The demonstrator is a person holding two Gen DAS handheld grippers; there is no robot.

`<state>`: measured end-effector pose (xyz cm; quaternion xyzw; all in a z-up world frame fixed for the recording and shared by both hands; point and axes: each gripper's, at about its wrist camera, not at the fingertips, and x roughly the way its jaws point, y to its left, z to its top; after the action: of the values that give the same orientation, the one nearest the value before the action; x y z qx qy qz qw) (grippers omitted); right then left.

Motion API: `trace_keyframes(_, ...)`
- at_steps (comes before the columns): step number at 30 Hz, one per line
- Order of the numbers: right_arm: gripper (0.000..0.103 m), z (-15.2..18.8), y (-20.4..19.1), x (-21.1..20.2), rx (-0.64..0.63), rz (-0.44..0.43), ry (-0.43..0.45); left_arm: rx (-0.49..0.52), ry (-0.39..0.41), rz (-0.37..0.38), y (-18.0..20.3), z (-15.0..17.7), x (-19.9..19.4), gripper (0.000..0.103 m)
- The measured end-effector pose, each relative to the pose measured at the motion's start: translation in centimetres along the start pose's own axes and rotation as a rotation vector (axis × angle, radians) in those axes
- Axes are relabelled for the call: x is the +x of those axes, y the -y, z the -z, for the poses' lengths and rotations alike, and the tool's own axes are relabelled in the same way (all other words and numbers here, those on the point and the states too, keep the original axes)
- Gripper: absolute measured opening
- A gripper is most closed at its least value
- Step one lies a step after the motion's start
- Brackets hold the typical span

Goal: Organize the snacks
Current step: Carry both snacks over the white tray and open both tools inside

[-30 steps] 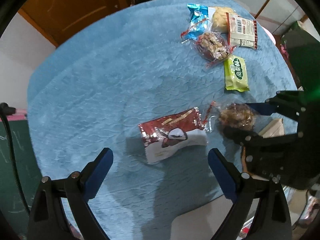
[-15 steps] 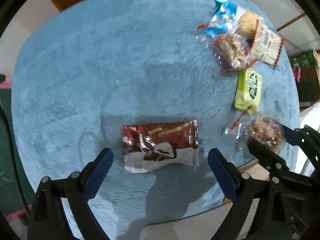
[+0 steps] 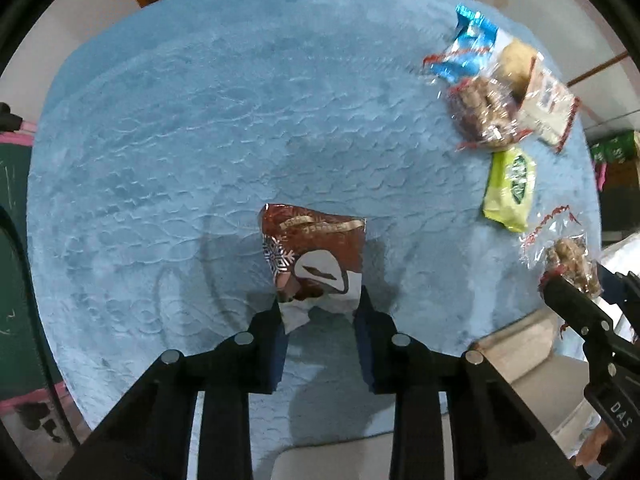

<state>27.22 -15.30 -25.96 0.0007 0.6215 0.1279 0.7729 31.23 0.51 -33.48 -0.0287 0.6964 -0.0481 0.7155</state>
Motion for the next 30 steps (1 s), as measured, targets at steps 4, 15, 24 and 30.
trace_keyframes(4,0.048,0.8,0.6,-2.2,-0.005,-0.002,0.031,-0.006,0.064,0.011,-0.5,1.6,-2.3,0.021)
trace_keyframes(15,0.048,3.7,-0.6,-11.0,-0.003,-0.049,0.189,0.059,0.325,0.028,2.1,10.7,-14.7,0.021)
trace_keyframes(24,0.048,10.0,-1.1,-17.5,-0.045,-0.099,0.241,0.152,0.403,0.048,7.5,20.2,-21.1,0.022)
trace_keyframes(30,0.048,14.0,-1.7,-18.1,-0.085,-0.108,0.208,0.177,0.403,0.037,10.1,24.3,-21.6,0.022)
